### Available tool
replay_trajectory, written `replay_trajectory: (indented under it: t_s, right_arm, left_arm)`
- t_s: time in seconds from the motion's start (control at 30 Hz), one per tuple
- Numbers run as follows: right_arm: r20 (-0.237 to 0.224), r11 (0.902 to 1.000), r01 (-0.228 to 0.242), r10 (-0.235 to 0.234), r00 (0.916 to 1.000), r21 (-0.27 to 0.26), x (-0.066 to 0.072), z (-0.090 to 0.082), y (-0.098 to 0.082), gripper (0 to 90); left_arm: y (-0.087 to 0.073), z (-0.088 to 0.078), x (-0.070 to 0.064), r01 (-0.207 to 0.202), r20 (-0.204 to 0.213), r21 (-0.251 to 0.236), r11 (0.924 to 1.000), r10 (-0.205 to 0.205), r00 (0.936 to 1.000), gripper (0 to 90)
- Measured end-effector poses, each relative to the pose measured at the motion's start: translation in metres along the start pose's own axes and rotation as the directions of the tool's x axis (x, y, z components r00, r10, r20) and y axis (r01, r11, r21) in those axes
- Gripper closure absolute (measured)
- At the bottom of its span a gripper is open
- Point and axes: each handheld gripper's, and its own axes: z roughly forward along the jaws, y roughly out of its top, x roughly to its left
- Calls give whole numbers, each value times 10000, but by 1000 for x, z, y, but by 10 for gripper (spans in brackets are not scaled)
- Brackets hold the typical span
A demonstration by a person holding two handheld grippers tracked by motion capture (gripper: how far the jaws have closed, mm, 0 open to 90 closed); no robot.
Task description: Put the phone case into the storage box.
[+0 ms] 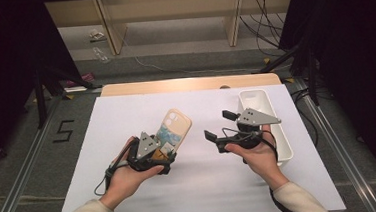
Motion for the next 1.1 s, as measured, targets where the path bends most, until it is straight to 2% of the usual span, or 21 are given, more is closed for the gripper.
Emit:
replay_trajectory:
  t_s: [0.37, 1.1]
  right_arm:
    - [-38, 10000, -48, 49, 10000, 72, 2, 8, 1, 77]
    - [-85, 9991, -157, 160, 9998, 385, 5, 26, 1, 84]
  left_arm:
    - [1, 5, -8, -198, 206, 60, 9998, 197, 9996, 114]
    - [5, 19, -33, -632, 731, 203, 9978, 616, 9954, 114]
